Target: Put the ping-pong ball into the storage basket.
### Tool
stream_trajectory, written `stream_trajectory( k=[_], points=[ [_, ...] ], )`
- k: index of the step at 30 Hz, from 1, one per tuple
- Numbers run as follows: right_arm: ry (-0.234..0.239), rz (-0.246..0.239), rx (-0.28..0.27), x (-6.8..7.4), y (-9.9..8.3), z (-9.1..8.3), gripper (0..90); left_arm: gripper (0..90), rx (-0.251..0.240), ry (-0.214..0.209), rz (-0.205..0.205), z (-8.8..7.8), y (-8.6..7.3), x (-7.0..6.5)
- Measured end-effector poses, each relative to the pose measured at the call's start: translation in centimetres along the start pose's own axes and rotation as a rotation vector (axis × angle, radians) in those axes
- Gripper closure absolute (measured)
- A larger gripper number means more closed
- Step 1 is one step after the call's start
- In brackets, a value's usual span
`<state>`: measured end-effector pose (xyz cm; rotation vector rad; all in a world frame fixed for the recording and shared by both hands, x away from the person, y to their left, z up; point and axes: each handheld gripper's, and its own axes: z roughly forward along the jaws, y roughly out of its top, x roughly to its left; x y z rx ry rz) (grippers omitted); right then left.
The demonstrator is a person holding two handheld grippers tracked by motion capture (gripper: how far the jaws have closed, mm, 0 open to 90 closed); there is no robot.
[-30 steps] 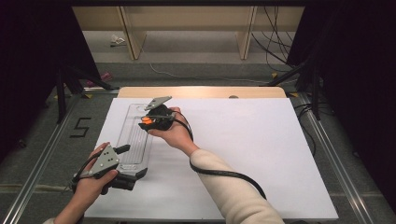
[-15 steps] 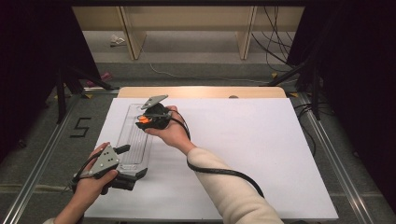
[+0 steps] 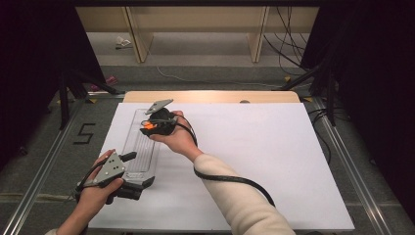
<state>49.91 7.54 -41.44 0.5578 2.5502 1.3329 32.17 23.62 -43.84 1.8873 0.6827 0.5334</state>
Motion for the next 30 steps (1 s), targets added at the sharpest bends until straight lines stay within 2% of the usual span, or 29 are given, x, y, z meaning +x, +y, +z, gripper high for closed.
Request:
stream_trajectory(
  k=[30],
  points=[
    [0.012, -0.012, 0.019, 0.3, 0.6, 1.3, 51.4, 0.0, 0.001, -0.002, 0.000, 0.0, 0.0, 0.0]
  ],
)
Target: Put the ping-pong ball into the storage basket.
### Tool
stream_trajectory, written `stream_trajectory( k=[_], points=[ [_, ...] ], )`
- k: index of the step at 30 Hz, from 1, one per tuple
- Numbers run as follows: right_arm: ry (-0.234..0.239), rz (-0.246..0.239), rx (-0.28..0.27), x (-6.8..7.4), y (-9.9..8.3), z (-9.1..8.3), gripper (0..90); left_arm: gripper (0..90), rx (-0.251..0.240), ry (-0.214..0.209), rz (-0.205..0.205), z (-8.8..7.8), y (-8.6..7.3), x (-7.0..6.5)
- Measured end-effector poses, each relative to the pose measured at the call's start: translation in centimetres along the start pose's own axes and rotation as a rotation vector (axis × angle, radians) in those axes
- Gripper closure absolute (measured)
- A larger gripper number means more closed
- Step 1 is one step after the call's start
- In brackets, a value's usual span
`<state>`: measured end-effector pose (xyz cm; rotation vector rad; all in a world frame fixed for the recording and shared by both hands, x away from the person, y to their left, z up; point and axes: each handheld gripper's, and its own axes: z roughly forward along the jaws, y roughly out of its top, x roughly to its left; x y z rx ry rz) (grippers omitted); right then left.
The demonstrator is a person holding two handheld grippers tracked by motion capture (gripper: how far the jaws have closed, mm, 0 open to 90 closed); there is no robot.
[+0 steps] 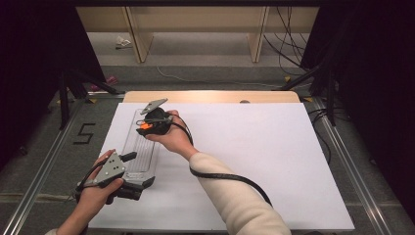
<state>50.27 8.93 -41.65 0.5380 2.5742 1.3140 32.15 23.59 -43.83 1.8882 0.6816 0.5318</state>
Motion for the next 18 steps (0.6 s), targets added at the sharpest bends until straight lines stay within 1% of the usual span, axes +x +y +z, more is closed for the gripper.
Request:
stream_trajectory(
  k=[18],
  points=[
    [0.007, -0.001, 0.013, 0.14, 0.13, 0.79, 51.4, 0.0, 0.000, -0.002, 0.000, 0.01, 0.00, -0.01]
  ],
)
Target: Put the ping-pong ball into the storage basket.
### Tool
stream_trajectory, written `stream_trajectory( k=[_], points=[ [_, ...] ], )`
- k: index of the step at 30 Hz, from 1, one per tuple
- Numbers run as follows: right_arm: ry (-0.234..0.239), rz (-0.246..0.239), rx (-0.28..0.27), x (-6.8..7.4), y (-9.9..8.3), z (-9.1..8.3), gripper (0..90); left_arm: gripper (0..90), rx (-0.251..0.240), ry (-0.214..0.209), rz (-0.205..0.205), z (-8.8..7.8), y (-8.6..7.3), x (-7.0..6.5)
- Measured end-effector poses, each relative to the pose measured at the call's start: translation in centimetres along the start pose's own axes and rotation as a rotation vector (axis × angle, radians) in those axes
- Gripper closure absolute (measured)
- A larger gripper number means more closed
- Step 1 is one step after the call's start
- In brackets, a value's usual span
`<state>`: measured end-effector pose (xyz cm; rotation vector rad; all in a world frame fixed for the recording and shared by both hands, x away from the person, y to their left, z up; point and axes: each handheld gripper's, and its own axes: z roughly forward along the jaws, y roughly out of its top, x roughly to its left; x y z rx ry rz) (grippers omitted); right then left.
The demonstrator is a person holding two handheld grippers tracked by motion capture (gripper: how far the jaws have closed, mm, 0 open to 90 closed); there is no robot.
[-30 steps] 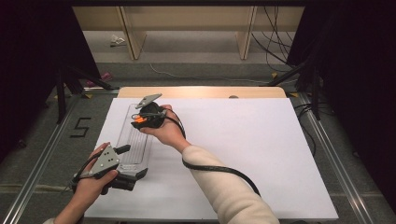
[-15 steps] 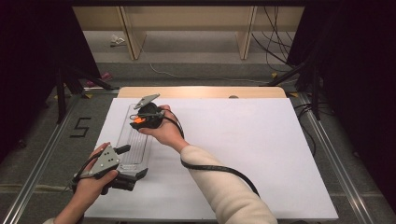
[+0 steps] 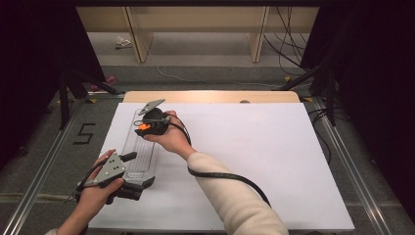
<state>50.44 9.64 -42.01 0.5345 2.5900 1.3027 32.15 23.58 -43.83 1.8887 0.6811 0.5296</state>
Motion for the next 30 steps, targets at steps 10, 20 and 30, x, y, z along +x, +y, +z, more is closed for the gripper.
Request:
stream_trajectory(
  k=[10, 20, 30],
  points=[
    [0.010, -0.006, 0.013, 0.2, 0.0, 0.7, 51.3, 0.0, 0.000, -0.001, 0.000, 0.0, 0.0, 0.0],
    [0.018, -0.006, 0.028, 0.4, -0.2, 1.2, 51.3, 0.0, -0.001, -0.002, -0.001, 0.0, 0.0, 0.0],
    [0.021, -0.004, 0.044, 0.4, -0.6, 1.7, 51.3, 0.0, 0.001, -0.003, 0.000, 0.0, 0.0, 0.0]
  ],
)
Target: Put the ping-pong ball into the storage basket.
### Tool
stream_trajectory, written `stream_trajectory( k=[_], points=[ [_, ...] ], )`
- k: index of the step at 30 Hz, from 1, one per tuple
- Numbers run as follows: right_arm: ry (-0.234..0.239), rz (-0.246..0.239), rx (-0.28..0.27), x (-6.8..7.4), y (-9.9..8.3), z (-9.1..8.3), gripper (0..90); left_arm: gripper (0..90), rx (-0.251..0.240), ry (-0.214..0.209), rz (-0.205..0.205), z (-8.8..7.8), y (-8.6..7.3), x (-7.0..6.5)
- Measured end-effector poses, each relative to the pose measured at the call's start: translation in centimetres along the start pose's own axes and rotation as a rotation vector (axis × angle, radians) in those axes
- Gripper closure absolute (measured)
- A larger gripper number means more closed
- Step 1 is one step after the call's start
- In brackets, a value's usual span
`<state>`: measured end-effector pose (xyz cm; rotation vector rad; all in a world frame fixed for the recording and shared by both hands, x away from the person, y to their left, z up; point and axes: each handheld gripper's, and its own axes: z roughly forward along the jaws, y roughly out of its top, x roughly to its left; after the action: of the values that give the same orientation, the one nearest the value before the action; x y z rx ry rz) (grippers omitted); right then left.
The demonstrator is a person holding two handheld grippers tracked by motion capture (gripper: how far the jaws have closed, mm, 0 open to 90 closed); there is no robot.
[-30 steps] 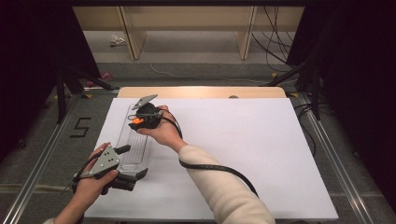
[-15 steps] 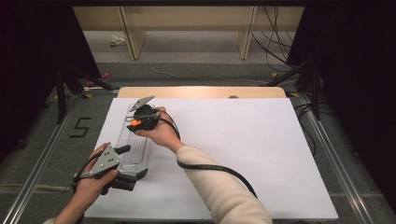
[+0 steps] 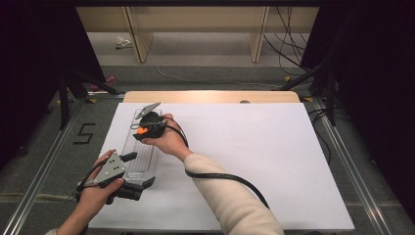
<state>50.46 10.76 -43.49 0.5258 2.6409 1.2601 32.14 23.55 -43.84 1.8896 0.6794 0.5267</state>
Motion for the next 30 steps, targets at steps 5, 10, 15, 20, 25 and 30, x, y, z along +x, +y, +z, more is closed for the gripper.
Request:
stream_trajectory(
  k=[5, 10, 15, 20, 25, 30],
  points=[
    [0.006, -0.001, 0.007, 0.06, -0.12, 0.22, 51.3, 0.0, 0.000, 0.000, 0.000, 0.00, 0.00, 0.00],
    [0.006, 0.002, 0.011, 0.12, -0.25, 0.41, 51.3, 0.0, 0.000, 0.000, 0.000, -0.01, 0.00, -0.01],
    [0.007, 0.001, 0.015, 0.12, -0.36, 0.54, 51.2, 0.0, 0.000, -0.001, 0.000, 0.00, 0.00, -0.01],
    [0.008, 0.004, 0.021, 0.09, -0.50, 0.67, 51.2, 0.0, 0.000, -0.002, 0.001, 0.00, 0.00, -0.02],
    [0.009, 0.006, 0.024, 0.10, -0.58, 0.77, 51.2, 0.0, 0.000, -0.002, 0.000, 0.01, 0.00, -0.02],
    [0.009, 0.006, 0.025, 0.14, -0.65, 0.91, 51.2, 0.0, -0.001, -0.003, 0.000, 0.00, 0.01, -0.02]
  ],
)
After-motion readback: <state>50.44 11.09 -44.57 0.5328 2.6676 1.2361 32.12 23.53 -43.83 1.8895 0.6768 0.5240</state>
